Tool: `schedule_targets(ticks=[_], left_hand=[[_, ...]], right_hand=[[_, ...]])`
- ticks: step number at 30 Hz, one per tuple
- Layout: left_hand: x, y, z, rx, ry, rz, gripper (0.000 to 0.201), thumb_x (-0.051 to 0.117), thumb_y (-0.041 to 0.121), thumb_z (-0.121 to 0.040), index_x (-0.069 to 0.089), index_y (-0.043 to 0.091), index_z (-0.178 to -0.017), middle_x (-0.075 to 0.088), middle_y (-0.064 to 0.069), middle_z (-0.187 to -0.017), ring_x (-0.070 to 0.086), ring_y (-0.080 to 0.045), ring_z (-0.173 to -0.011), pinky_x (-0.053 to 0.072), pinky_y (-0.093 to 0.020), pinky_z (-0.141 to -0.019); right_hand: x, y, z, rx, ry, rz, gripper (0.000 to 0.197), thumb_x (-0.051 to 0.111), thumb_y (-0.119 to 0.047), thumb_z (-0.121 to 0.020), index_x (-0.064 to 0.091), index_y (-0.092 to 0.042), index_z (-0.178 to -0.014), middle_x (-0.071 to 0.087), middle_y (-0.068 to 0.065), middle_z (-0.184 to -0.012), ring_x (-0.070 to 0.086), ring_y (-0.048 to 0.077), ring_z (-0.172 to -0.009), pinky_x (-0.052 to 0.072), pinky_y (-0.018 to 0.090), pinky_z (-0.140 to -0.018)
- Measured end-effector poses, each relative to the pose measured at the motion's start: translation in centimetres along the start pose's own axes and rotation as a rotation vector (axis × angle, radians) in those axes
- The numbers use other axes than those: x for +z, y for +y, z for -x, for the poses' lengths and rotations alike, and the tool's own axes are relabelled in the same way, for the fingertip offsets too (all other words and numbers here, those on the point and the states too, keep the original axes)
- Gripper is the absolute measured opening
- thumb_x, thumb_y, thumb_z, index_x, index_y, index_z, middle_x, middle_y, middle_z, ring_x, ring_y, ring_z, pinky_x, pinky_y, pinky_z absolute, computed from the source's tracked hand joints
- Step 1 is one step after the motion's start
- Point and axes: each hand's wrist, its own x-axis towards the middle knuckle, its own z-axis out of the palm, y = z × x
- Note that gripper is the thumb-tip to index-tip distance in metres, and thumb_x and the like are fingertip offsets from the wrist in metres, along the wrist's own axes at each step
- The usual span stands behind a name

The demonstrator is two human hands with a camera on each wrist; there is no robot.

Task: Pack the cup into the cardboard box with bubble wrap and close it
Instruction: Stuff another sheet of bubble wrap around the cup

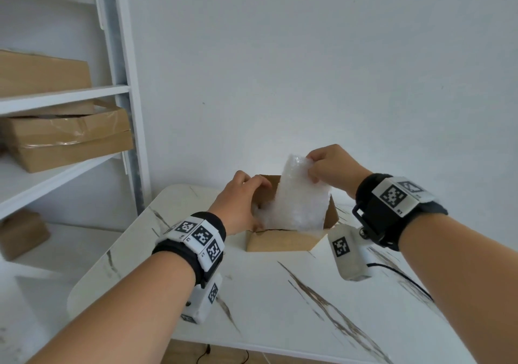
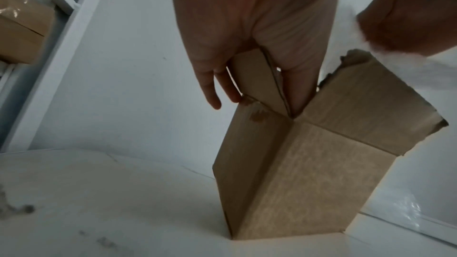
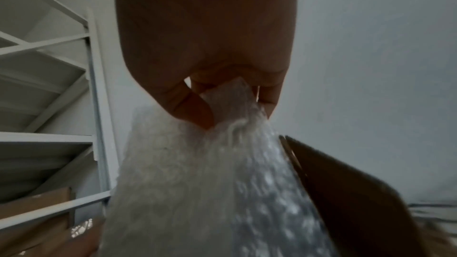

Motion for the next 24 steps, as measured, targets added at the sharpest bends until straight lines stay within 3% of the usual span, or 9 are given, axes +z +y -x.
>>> schedule_targets(ticks=[4,7,9,12,14,17,19,21,24], left_hand=[[0.4,-0.1,0.8,0.043,0.02,0.051,0.076,0.08,0.022,-0.066,0.039,0.038,-0.128,0.04,0.003,-0.12,0.054,-0.018,-0.107,0.051,-0.034,-0.092],[0.5,-0.2,1.0,0.056,0.018,0.091,0.081,0.081,0.026,-0.063,0.037,0.039,-0.13,0.044,0.002,-0.122,0.053,-0.017,-0.11,0.048,-0.03,-0.094],[0.6,-0.3,0.9,0.062,0.019,0.094,0.082,0.08,0.021,-0.064,0.037,0.038,-0.131,0.045,0.002,-0.121,0.053,-0.016,-0.11,0.046,-0.025,-0.093],[0.6,-0.3,0.8,0.064,0.016,0.1,0.081,0.079,0.021,-0.065,0.037,0.037,-0.133,0.047,0.001,-0.122,0.053,-0.017,-0.11,0.045,-0.024,-0.091],[0.5,-0.3,0.8,0.059,0.013,0.106,0.08,0.079,0.024,-0.064,0.038,0.036,-0.132,0.047,0.0,-0.121,0.054,-0.018,-0.109,0.046,-0.025,-0.091],[0.6,-0.5,0.7,0.049,0.014,0.111,0.08,0.079,0.022,-0.064,0.038,0.035,-0.132,0.048,-0.001,-0.12,0.054,-0.019,-0.109,0.046,-0.027,-0.09],[0.6,-0.6,0.5,0.048,0.013,0.108,0.081,0.08,0.018,-0.064,0.038,0.034,-0.132,0.049,-0.001,-0.119,0.054,-0.019,-0.109,0.048,-0.027,-0.09],[0.6,-0.7,0.4,0.048,0.013,0.111,0.081,0.08,0.017,-0.064,0.039,0.035,-0.131,0.05,-0.001,-0.119,0.055,-0.019,-0.109,0.048,-0.027,-0.09],[0.8,-0.7,0.3,0.042,0.023,0.123,0.08,0.079,0.019,-0.064,0.038,0.036,-0.132,0.049,0.0,-0.122,0.053,-0.019,-0.112,0.047,-0.029,-0.094]], right_hand=[[2.8,0.8,0.0,-0.026,-0.067,0.197,0.03,0.043,0.003,-0.075,0.04,-0.013,-0.051,0.038,-0.001,-0.052,0.037,0.014,-0.05,0.029,0.019,-0.046],[4.7,1.7,-0.3,-0.039,-0.069,0.383,0.022,0.043,-0.001,-0.077,0.059,-0.012,-0.066,0.059,0.005,-0.066,0.057,0.021,-0.066,0.044,0.025,-0.053],[5.8,1.9,-0.2,-0.032,-0.099,0.591,0.023,0.044,-0.006,-0.082,0.066,-0.013,-0.082,0.062,0.005,-0.08,0.061,0.024,-0.083,0.047,0.029,-0.063],[6.6,1.9,0.3,-0.117,0.036,0.911,0.012,0.056,-0.023,-0.087,0.062,-0.017,-0.094,0.06,0.002,-0.09,0.06,0.023,-0.092,0.041,0.029,-0.064],[6.2,1.9,0.5,-0.187,0.151,1.027,0.029,0.066,-0.036,-0.082,0.054,-0.017,-0.1,0.058,0.0,-0.089,0.057,0.021,-0.084,0.037,0.029,-0.061],[5.5,1.7,0.7,-0.262,0.184,0.925,0.022,0.063,-0.028,-0.084,0.043,-0.019,-0.088,0.052,-0.003,-0.074,0.051,0.021,-0.067,0.037,0.029,-0.057],[5.6,1.5,1.0,-0.265,0.117,0.793,0.007,0.057,-0.024,-0.084,0.051,-0.023,-0.086,0.062,-0.004,-0.079,0.059,0.023,-0.075,0.045,0.031,-0.063],[6.1,1.5,1.4,-0.226,0.059,0.721,0.017,0.059,-0.029,-0.083,0.063,-0.03,-0.099,0.067,-0.005,-0.098,0.062,0.022,-0.093,0.052,0.033,-0.076],[6.7,1.5,1.7,-0.199,-0.022,0.81,0.035,0.063,-0.028,-0.085,0.062,-0.026,-0.12,0.066,-0.002,-0.115,0.062,0.021,-0.103,0.052,0.031,-0.081]])
